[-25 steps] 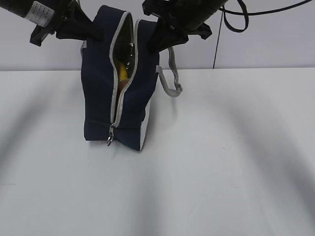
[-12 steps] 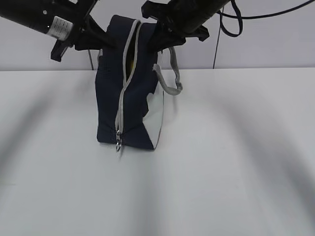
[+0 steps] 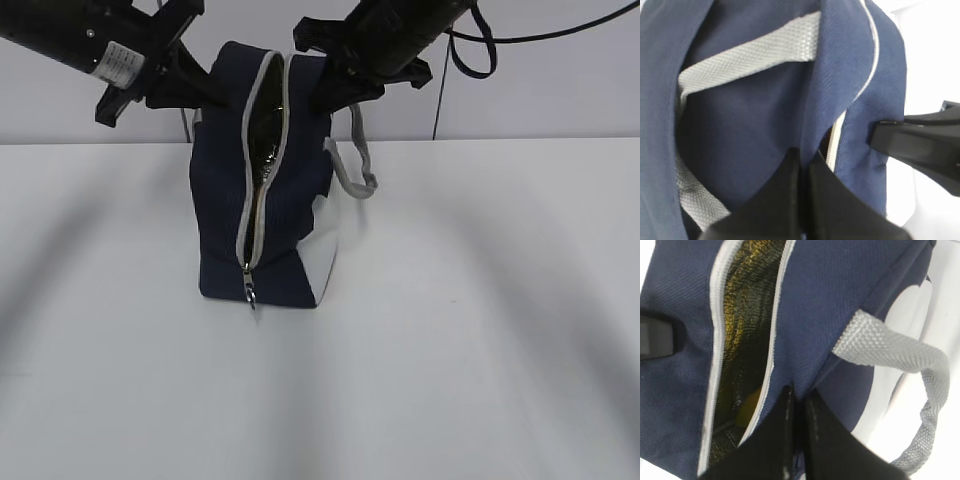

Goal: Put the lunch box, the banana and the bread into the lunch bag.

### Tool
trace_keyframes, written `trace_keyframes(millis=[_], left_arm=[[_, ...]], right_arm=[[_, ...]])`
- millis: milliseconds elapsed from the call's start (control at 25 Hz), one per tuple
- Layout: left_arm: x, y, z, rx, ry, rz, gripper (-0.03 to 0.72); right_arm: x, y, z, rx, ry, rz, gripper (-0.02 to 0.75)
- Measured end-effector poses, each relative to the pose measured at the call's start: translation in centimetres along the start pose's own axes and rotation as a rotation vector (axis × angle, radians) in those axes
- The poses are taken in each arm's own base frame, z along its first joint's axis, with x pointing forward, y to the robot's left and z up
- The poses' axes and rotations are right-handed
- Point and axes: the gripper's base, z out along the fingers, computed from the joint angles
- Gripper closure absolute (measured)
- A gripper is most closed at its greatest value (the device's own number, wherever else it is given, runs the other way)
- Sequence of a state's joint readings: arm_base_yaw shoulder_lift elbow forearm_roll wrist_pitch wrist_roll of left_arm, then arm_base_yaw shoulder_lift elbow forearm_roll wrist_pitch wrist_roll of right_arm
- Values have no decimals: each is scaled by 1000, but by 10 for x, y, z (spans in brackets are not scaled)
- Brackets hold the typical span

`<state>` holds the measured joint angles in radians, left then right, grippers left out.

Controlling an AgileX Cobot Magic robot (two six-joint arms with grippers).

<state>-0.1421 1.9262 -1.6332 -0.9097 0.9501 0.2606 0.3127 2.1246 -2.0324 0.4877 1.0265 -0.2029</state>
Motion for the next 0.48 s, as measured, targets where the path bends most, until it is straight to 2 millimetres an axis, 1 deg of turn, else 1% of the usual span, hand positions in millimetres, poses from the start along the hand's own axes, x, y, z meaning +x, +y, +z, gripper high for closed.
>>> trace_keyframes(millis=[240,320,400,480], left_arm=[[0,1,0,-6,-3,3,690],[0,1,0,-11,-3,6,683],[0,3,-1,-23,-1,14,658],[-1,6,-2,-42,1,24,588]], right_arm=[[0,-1,2,1,1,4,740],[1,-1,1,6,10,-2,727],[1,-1,1,5,16,-4,680],[1,0,0,3,19,-6,582]])
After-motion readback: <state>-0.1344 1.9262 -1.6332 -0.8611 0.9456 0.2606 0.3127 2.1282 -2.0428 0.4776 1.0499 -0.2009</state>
